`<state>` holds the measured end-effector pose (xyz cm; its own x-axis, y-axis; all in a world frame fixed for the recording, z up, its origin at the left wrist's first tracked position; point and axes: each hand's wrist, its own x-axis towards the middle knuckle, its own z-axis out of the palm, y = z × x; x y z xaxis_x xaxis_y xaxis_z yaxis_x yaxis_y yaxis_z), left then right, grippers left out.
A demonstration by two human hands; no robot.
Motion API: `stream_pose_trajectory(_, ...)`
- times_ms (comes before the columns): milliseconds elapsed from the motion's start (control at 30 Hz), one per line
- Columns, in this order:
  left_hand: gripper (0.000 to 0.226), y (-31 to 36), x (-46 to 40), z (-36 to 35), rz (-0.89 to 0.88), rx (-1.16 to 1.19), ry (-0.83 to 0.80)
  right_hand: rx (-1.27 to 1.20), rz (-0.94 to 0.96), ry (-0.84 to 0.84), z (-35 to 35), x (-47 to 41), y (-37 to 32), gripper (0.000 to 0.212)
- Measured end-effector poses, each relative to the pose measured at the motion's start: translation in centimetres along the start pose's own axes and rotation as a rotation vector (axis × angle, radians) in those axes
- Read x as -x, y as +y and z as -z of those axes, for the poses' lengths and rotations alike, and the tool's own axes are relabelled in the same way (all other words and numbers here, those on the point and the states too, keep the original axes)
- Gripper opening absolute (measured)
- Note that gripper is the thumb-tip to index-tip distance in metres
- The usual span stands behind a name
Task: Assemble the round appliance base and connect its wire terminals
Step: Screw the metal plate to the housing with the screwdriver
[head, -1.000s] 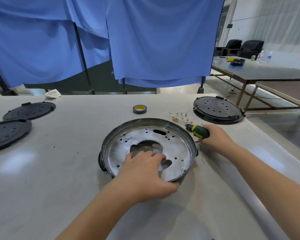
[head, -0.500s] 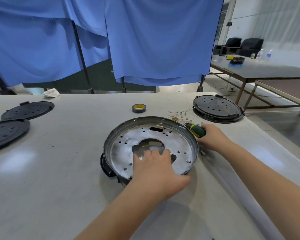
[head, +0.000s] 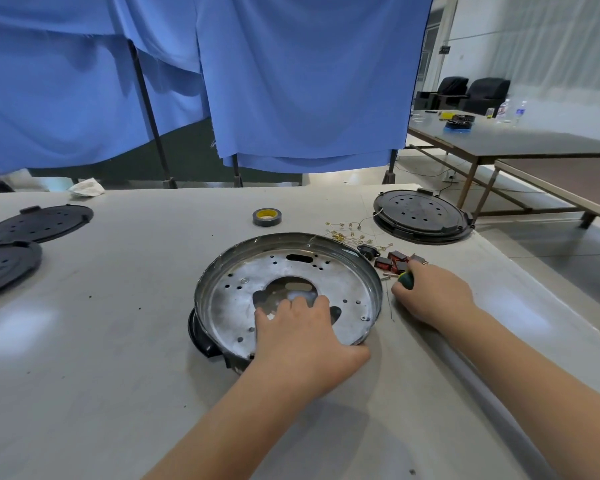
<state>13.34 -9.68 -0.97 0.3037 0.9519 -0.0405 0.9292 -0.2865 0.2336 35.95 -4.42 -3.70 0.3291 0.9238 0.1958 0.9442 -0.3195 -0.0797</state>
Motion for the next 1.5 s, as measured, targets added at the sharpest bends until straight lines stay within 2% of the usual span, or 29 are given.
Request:
stream_pose_trajectory(100,0.07,0.1,0.1,0.0,0.003,-0.011,0.001,-0.039,0.011,0.018,-0.2,0.2,-0.4,0.031)
stream_pose_trajectory(200,0.068,0.1,0.1,0.1,0.004,-0.015,-0.001,-0.061,0.13,0.056,-0.2,-0.4,-0.5,0.034)
stream_pose_trajectory(300,0.069,0.1,0.2,0.1,0.003,-0.013,-0.012,-0.082,0.222,0.004,-0.1,-1.3,-0.9,0.026)
stream_pose_trajectory(400,0.072,0.1,0.3,0.2,-0.002,-0.002,-0.018,-0.125,0.207,-0.067,-0.1,-2.1,-1.2,0.016)
stream_pose_trajectory(533,0.077,-0.6,0.5,1.0,-0.062,0.018,-0.065,-0.112,0.192,-0.102,-0.4,-2.2,-1.4,0.014)
stream_pose_trajectory(667,0.099,-3.3,1.1,2.9,-0.217,0.052,-0.145,-0.185,0.174,-0.028,0.0,-1.5,-1.5,0.01)
stream_pose_trajectory(767,0.104,-6.6,1.8,4.6,-0.313,0.017,-0.176,-0.276,0.146,0.09,1.4,-0.8,-1.2,0.011)
stream_pose_trajectory(867,0.099,-9.4,2.3,5.5,-0.281,-0.036,-0.178,-0.406,0.171,0.182,3.1,-0.1,-1.1,0.007)
stream_pose_trajectory(933,0.087,-10.1,2.4,5.6,-0.273,-0.025,-0.136,-0.523,0.208,0.167,4.4,0.4,-1.7,0.004)
stream_pose_trajectory(1033,0.069,-10.2,2.3,5.2,-0.32,-0.045,-0.049,-0.666,0.274,0.108,6.4,1.4,-3.4,0.008)
stream_pose_trajectory(1133,0.065,-9.7,2.0,4.6,-0.33,-0.075,-0.008,-0.741,0.369,0.001,7.9,2.8,-5.5,0.009)
stream_pose_trajectory(1200,0.064,-9.1,2.0,4.3,-0.333,-0.102,0.01,-0.781,0.455,-0.155,8.6,3.9,-6.7,0.009)
stream_pose_trajectory(1333,0.058,-7.3,2.2,3.6,-0.356,-0.149,0.073,-0.753,0.602,-0.586,9.3,5.8,-8.2,0.011)
stream_pose_trajectory(1500,0.054,-5.3,2.8,2.3,-0.385,-0.16,0.148,-0.719,0.646,-0.767,9.7,6.3,-7.9,0.001)
